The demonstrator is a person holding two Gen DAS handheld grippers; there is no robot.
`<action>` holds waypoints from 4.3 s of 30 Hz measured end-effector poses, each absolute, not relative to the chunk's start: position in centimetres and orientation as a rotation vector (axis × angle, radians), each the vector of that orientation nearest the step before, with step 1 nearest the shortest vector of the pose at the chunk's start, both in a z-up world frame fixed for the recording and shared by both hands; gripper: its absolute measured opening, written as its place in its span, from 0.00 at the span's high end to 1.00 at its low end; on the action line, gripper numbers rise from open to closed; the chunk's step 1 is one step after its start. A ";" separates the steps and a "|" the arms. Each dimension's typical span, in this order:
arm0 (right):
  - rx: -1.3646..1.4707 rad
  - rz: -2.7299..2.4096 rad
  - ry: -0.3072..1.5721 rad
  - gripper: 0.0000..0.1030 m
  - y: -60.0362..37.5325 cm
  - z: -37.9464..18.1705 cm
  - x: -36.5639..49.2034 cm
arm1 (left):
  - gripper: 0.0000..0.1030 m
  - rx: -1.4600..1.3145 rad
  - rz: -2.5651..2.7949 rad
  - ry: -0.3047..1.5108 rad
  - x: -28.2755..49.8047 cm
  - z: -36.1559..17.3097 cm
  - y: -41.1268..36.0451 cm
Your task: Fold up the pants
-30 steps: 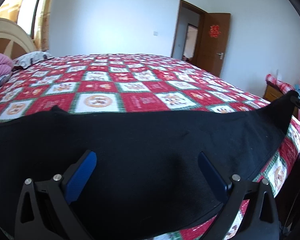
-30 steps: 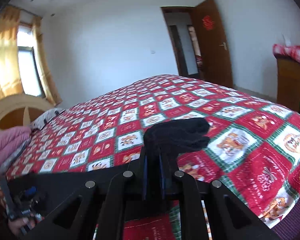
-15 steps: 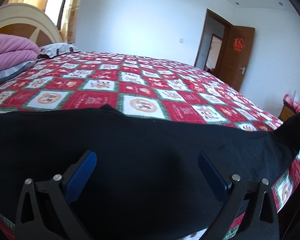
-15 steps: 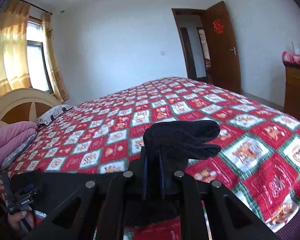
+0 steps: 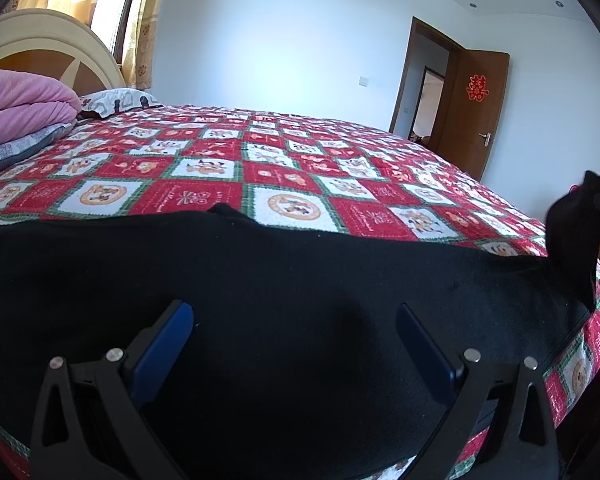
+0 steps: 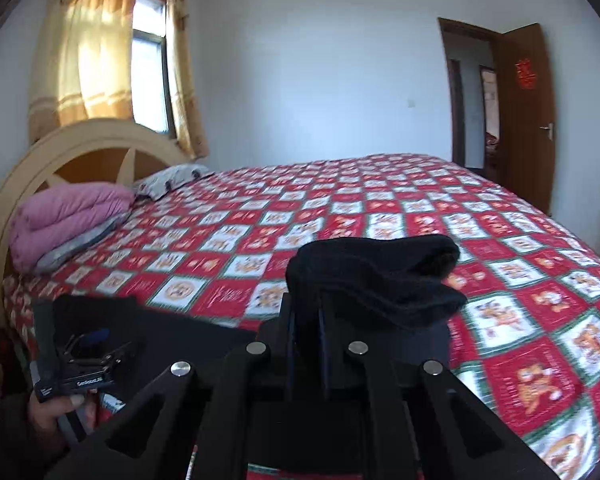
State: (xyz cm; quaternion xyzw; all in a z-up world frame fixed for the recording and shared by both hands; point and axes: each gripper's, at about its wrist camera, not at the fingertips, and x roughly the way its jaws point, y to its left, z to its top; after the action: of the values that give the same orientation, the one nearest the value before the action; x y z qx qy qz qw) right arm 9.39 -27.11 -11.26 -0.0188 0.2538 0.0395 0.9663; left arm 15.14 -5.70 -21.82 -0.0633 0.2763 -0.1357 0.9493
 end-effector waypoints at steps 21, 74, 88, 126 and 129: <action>-0.457 0.114 0.681 0.91 -18.0 -19.2 10.5 | 0.00 -0.138 -0.285 0.556 15.0 -21.8 -5.7; -0.165 -0.019 0.771 0.64 -27.5 -17.0 10.4 | 0.00 0.049 -0.304 0.622 16.9 -18.7 -14.1; -0.326 -0.056 1.008 0.63 -29.9 -20.9 9.2 | 0.00 0.028 -0.261 0.693 17.6 -20.4 -13.2; -0.384 0.191 0.773 0.41 -13.7 -21.5 13.4 | 0.00 -0.076 -0.091 0.691 17.3 -19.6 -1.0; -0.418 0.244 0.841 0.41 -12.4 -23.7 13.0 | 0.00 -0.098 -0.024 0.700 17.9 -19.9 2.3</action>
State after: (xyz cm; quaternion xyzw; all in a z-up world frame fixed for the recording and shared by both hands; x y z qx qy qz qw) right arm 13.03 -12.44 -23.74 -0.2007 0.4041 0.1174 0.8847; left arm 17.88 2.25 -19.92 -0.0481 0.3427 -0.0119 0.9381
